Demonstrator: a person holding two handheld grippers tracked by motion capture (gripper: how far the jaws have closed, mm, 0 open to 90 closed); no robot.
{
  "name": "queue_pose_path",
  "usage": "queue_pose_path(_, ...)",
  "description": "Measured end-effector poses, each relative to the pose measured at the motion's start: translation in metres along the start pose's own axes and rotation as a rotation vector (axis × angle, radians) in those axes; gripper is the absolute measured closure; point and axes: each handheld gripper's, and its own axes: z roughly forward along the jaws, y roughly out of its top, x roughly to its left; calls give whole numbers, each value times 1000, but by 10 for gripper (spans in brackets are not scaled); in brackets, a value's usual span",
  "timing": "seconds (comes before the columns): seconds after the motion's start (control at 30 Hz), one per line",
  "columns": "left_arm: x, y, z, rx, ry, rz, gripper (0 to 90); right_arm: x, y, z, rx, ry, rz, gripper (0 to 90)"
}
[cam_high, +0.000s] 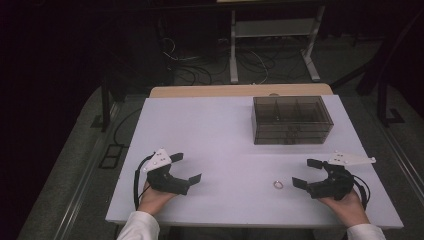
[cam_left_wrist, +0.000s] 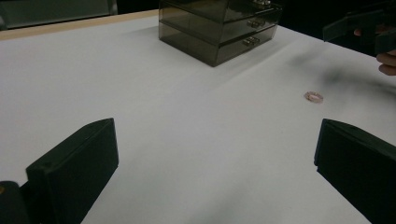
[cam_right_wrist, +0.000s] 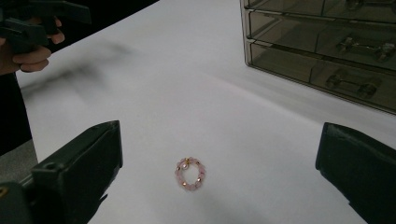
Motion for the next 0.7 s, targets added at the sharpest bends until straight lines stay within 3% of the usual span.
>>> queue_pose_path(0.7, 0, 0, 0, -2, 5, 1, 0, 1, 1, -2, 0, 7, 2, 2)
